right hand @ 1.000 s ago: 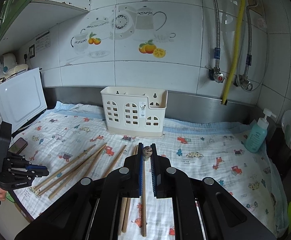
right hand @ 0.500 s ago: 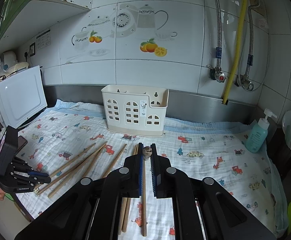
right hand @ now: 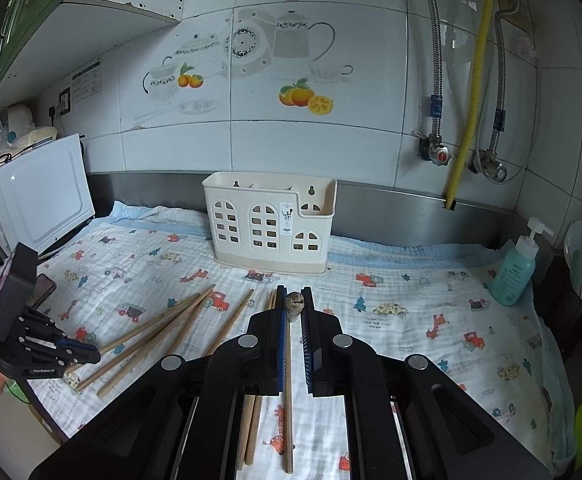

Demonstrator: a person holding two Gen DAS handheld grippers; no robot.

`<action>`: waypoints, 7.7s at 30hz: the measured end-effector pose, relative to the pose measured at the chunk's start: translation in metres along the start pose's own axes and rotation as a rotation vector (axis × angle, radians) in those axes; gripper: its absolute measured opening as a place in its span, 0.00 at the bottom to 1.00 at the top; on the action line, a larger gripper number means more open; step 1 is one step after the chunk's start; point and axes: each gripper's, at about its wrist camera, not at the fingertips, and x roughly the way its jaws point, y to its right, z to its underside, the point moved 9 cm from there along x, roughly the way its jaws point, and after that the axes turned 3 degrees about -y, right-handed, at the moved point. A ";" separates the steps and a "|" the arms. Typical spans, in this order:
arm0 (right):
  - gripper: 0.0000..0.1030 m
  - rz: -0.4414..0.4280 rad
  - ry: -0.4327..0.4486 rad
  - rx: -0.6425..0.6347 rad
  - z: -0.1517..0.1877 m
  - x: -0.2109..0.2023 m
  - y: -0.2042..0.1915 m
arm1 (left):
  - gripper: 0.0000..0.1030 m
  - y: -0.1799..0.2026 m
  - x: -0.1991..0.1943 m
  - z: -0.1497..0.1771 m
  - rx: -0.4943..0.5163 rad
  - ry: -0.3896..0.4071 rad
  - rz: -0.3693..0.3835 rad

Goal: Organize utensils
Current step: 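Lift the held chopstick with the left tool while the right tool lifts its chopstick, then lower the left tool's chopstick into the holder while the right tool drops its chopstick in, then bring both open tools back down to the chopsticks on the cloth, then close the left tool on another chopstick while the right tool grasps another chopstick, then lift the left tool's chopstick toward the holder while the right tool lifts its chopstick, then open the left tool over the cream holder while the right tool drops its chopstick in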

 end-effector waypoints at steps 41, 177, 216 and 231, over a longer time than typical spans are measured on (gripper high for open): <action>0.06 -0.047 0.011 -0.107 -0.186 0.036 0.030 | 0.06 0.027 -0.195 -0.241 0.062 0.631 -0.020; 0.06 -0.005 -0.183 0.065 0.087 0.036 0.015 | 0.05 0.018 -0.022 -0.001 -0.039 0.176 -0.023; 0.06 -0.054 0.031 -0.036 -0.186 0.044 0.041 | 0.05 0.006 -0.137 -0.193 0.071 0.529 -0.069; 0.06 -0.053 -0.126 -0.042 -0.156 0.114 0.039 | 0.05 0.011 -0.219 -0.297 0.086 0.726 -0.112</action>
